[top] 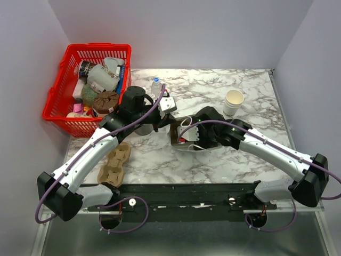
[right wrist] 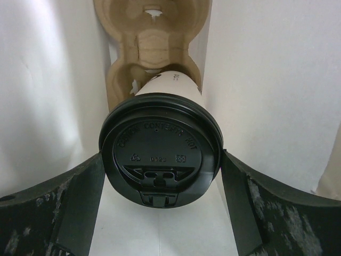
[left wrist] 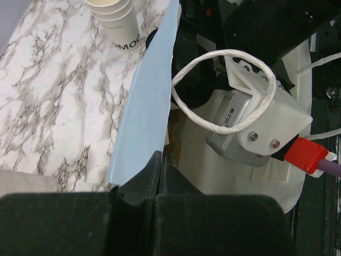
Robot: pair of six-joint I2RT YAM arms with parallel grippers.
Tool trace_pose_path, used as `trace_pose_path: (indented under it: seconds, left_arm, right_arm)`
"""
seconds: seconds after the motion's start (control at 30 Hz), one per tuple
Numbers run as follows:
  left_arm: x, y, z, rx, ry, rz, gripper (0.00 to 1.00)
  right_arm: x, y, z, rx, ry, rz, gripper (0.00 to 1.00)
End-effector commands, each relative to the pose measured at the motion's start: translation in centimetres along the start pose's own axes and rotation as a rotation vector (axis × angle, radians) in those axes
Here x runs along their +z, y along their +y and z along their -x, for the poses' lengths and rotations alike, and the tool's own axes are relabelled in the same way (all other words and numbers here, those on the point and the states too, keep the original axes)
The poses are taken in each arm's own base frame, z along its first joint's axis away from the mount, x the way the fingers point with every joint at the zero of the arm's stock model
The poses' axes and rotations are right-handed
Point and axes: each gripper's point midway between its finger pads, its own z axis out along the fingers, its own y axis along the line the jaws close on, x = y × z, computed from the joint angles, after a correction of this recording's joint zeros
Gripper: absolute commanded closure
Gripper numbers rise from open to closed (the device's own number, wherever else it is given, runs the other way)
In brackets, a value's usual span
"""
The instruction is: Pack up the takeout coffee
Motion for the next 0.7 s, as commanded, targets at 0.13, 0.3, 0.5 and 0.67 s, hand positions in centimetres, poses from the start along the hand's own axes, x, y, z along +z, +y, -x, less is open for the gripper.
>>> trace_pose_path:
  seconds: [0.13,0.3,0.5,0.67]
  left_arm:
    - [0.3,-0.5,0.9,0.026,-0.051,-0.05,1.0]
    - [0.3,-0.6,0.8,0.029,-0.05,-0.054,1.0]
    - [0.4,-0.5,0.8,0.031,-0.052,-0.056,1.0]
    - [0.3,-0.5,1.1,0.04,-0.059,-0.057,1.0]
  right_arm:
    - [1.6,0.7,-0.6,0.021,-0.022,0.034,0.99]
    - [2.2,0.5,-0.4,0.022,-0.038,0.024,0.99]
    - [2.6,0.9,-0.5,-0.004,-0.051,0.033,1.0]
    - [3.3,1.8,-0.8,-0.014,-0.048,0.077,0.99]
